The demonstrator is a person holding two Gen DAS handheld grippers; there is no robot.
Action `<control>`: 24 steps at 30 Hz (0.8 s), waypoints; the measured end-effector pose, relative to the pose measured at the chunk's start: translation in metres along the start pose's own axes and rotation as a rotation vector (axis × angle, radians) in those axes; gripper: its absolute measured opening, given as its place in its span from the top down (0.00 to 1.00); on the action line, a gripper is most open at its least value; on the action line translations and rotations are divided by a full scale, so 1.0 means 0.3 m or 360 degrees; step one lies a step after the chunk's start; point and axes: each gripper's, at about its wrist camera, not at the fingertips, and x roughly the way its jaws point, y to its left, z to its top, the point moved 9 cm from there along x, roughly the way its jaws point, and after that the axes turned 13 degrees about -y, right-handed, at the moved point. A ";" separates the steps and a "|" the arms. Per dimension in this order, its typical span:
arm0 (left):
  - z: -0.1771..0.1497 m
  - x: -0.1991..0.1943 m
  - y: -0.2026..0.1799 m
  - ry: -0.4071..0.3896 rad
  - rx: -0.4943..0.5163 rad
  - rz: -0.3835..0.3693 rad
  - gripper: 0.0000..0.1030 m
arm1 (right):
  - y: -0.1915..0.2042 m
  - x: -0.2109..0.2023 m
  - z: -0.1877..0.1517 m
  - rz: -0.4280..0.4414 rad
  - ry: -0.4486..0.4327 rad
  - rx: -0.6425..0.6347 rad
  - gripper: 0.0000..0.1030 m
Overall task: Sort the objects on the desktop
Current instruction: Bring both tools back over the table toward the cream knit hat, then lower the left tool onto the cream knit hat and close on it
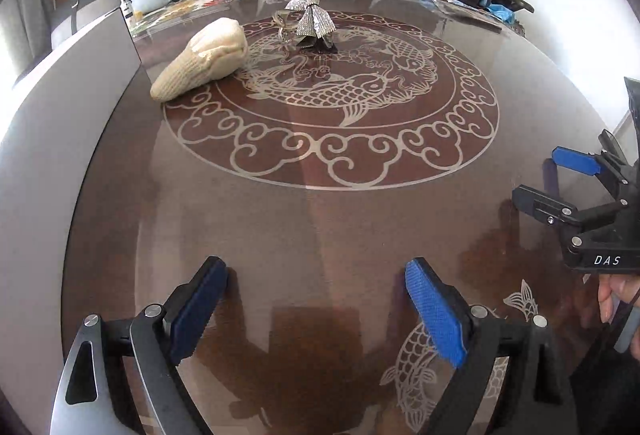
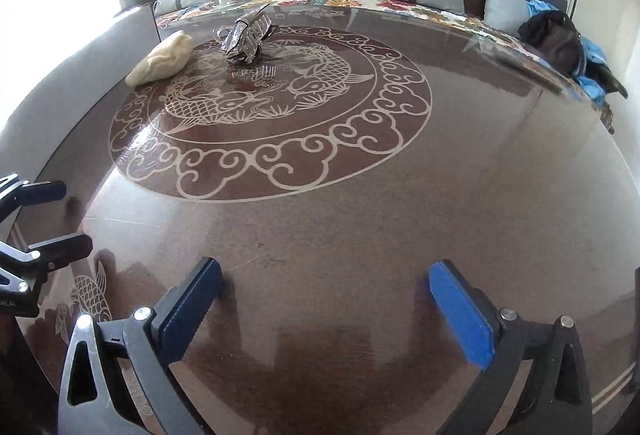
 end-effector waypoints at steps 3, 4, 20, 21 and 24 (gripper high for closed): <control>0.004 0.007 -0.005 -0.0017 0.0007 -0.0009 0.09 | 0.004 0.002 0.000 0.0000 0.0000 -0.0001 0.00; 0.004 0.009 -0.004 -0.0026 0.0005 -0.0007 0.07 | 0.004 0.003 -0.001 0.0001 0.0000 0.0000 0.00; 0.050 0.046 0.048 0.0020 0.0099 0.0020 0.00 | 0.006 0.005 -0.001 -0.0002 0.0003 0.0002 0.00; 0.076 0.052 0.072 0.0018 0.0137 0.0048 0.00 | 0.007 0.005 -0.001 -0.0002 0.0002 0.0002 0.00; 0.186 0.062 0.154 -0.0029 0.0193 0.0088 0.00 | 0.007 0.006 -0.001 -0.0002 0.0004 0.0001 0.00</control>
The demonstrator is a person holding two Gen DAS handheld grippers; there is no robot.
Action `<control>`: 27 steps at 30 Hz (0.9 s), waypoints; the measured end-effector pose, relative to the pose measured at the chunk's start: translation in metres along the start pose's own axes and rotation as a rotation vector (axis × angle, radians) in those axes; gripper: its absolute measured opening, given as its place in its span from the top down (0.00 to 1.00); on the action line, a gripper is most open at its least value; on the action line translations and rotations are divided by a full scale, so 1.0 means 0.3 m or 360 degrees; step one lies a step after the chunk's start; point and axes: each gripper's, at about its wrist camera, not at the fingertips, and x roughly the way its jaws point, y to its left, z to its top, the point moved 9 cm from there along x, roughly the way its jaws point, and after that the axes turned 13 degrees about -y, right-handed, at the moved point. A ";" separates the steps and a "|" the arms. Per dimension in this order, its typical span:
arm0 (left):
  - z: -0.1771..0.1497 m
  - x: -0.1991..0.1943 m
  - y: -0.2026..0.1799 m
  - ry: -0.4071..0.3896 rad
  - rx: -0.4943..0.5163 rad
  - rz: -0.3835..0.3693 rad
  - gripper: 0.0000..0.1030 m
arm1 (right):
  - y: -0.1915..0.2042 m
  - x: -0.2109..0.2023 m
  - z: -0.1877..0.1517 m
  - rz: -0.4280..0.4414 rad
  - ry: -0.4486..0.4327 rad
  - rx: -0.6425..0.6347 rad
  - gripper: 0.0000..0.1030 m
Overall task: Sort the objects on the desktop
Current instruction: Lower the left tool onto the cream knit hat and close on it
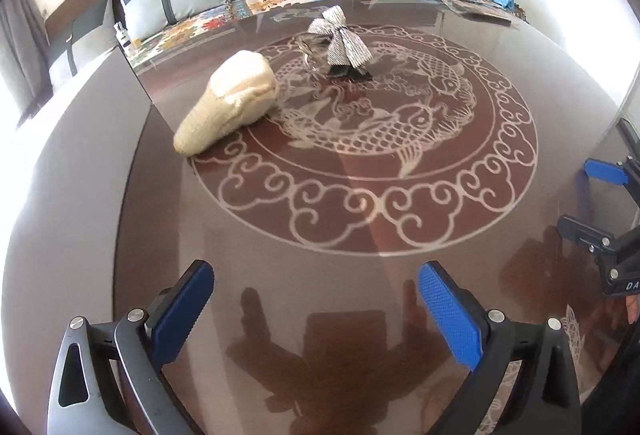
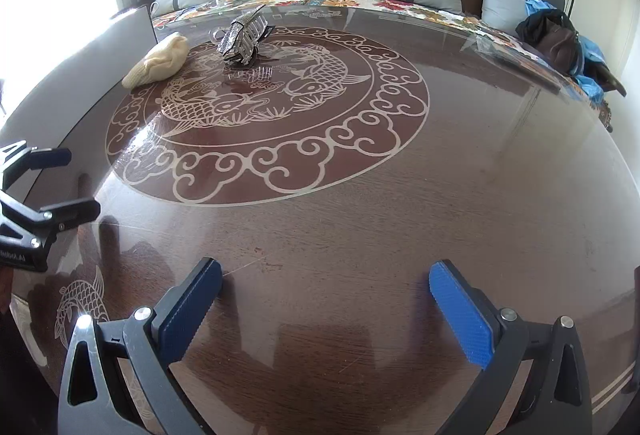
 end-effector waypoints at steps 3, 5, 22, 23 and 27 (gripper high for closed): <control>0.103 0.042 0.087 -0.0015 0.0023 0.0018 0.00 | 0.000 -0.001 0.001 0.0000 0.0000 0.0002 0.00; 0.159 0.092 0.143 0.0000 0.0044 0.0065 0.00 | -0.001 -0.002 0.002 0.0000 0.0001 0.0002 0.00; 0.257 0.426 0.209 0.0126 -0.0144 0.0080 0.00 | 0.001 0.000 0.005 0.0003 0.0003 0.0005 0.00; 0.254 0.423 0.217 0.0106 -0.0186 0.0087 0.00 | 0.003 0.000 0.006 0.0002 0.0003 0.0004 0.00; 0.239 0.398 0.231 0.0042 -0.0282 0.0099 0.21 | 0.003 0.000 0.005 0.0003 0.0003 0.0005 0.00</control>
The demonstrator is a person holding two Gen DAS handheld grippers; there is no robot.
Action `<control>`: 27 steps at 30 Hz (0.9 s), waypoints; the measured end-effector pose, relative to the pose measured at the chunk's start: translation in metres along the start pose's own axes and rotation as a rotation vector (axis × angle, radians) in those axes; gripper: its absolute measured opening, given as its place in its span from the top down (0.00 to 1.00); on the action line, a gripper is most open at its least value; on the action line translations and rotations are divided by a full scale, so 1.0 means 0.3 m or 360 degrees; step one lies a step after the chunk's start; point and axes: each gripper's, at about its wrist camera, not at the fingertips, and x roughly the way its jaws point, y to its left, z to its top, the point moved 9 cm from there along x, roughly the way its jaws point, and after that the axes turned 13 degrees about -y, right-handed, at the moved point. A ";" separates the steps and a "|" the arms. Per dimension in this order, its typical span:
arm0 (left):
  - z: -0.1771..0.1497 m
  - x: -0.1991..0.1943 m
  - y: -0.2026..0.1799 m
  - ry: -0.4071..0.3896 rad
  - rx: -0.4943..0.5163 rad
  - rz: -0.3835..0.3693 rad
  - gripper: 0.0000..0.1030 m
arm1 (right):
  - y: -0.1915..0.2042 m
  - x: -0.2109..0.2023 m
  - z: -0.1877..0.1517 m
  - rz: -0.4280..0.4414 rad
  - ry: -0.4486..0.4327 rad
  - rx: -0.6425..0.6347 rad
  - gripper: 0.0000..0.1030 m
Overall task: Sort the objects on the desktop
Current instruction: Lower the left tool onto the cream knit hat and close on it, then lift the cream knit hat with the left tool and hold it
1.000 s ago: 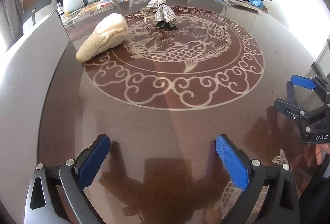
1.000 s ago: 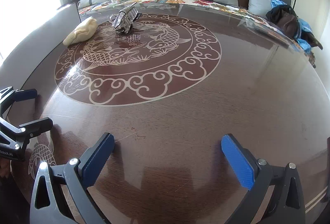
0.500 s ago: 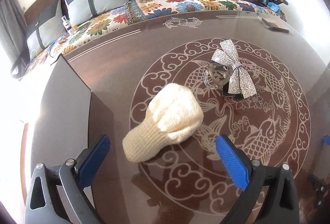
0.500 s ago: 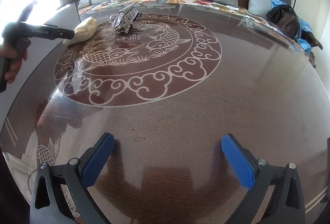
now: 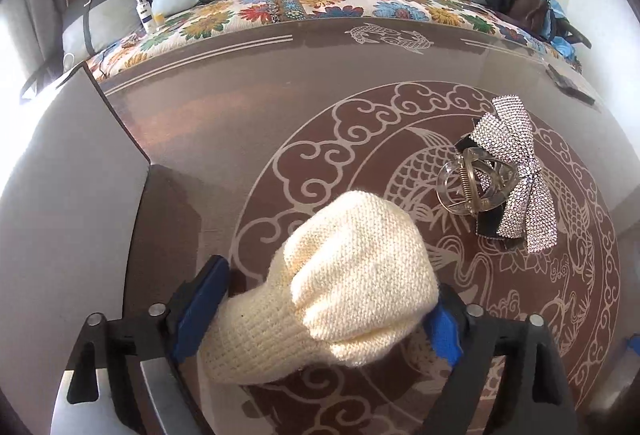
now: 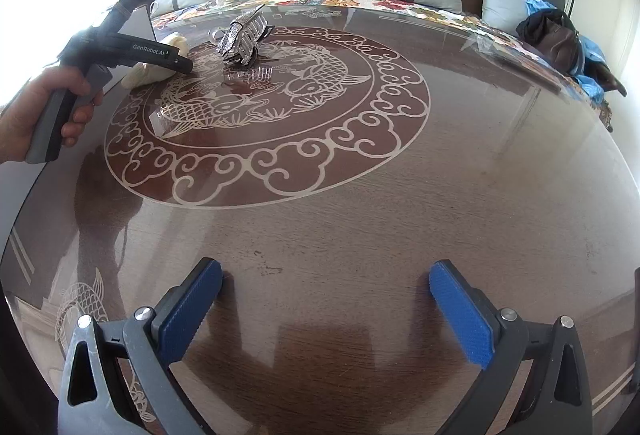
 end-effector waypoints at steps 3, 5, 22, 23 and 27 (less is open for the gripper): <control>-0.004 -0.027 -0.001 -0.0037 -0.0009 0.0004 0.38 | -0.001 0.000 0.000 0.0000 0.0000 0.0000 0.00; -0.015 -0.050 -0.002 -0.0046 -0.0037 0.0010 0.46 | 0.000 0.000 0.000 0.0000 0.0000 0.0000 0.00; -0.392 -0.431 -0.053 -0.0051 -0.0285 0.0108 0.46 | -0.002 0.000 0.000 0.0000 0.0000 0.0000 0.00; -0.403 -0.437 -0.056 -0.0049 -0.0277 0.0110 0.43 | -0.002 0.000 0.000 0.0000 0.0000 -0.0001 0.00; -0.423 -0.420 -0.061 -0.0024 -0.0264 0.0078 0.26 | -0.002 0.001 0.000 -0.0001 -0.0001 -0.0001 0.00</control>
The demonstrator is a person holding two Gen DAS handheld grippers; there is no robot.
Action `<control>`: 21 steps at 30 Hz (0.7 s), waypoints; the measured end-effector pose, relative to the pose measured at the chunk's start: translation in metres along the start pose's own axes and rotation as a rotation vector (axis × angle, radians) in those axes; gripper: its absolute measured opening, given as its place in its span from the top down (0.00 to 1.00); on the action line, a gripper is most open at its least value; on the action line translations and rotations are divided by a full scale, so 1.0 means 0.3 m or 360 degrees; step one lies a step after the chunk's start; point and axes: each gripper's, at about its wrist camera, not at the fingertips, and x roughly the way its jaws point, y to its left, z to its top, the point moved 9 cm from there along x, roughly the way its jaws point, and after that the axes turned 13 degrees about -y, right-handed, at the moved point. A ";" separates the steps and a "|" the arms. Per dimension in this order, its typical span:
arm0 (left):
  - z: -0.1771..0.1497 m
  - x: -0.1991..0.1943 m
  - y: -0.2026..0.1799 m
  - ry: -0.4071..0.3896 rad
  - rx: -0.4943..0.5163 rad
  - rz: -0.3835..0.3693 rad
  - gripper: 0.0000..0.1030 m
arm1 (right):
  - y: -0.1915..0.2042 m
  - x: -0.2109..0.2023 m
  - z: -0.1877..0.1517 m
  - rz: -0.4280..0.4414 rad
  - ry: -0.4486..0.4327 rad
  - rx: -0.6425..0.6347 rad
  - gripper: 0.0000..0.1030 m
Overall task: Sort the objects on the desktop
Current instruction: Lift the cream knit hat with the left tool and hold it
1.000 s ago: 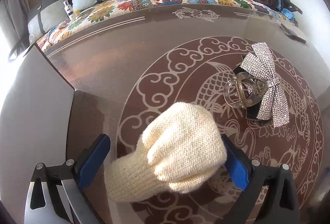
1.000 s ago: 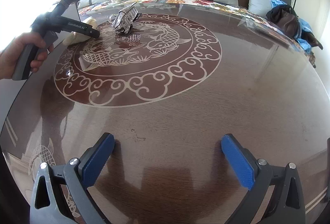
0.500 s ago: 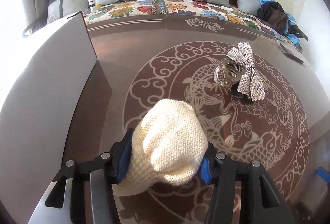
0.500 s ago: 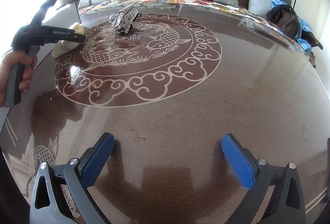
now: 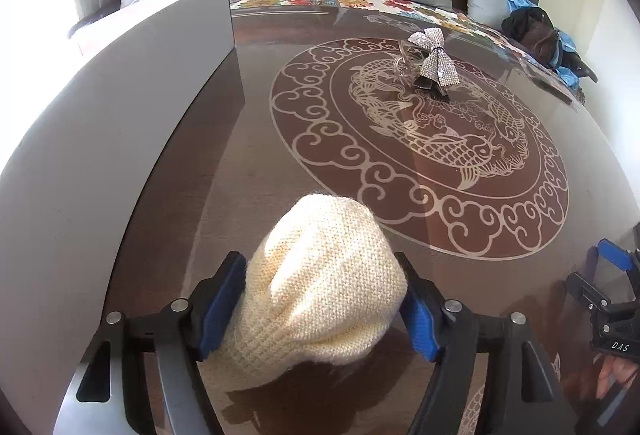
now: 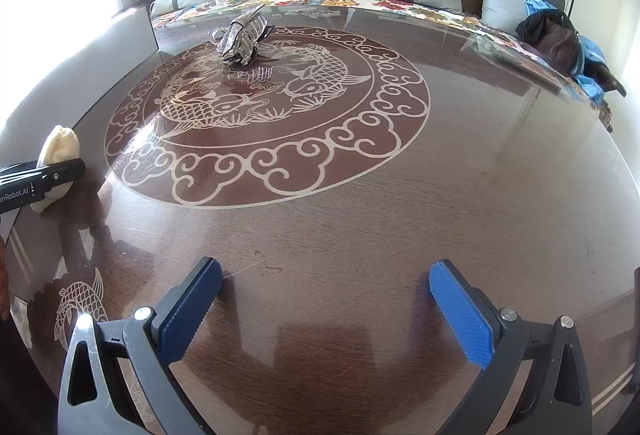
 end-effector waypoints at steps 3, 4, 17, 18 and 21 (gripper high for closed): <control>-0.004 0.011 0.001 -0.0022 0.0072 0.0029 0.22 | 0.000 0.000 0.000 0.0000 -0.0001 0.0001 0.00; -0.003 0.014 0.004 -0.0028 0.0078 0.0030 0.17 | -0.001 -0.001 0.000 0.0001 0.0000 0.0001 0.00; -0.009 0.028 0.015 -0.0050 0.0056 0.0027 0.00 | 0.000 0.000 -0.001 0.0001 0.0000 0.0000 0.00; -0.009 0.027 0.015 -0.0050 0.0056 0.0028 0.00 | 0.000 0.000 0.000 0.0001 0.0000 0.0000 0.00; -0.009 0.026 0.015 -0.0052 0.0055 0.0031 0.00 | 0.000 0.000 0.000 0.0001 0.0000 0.0000 0.00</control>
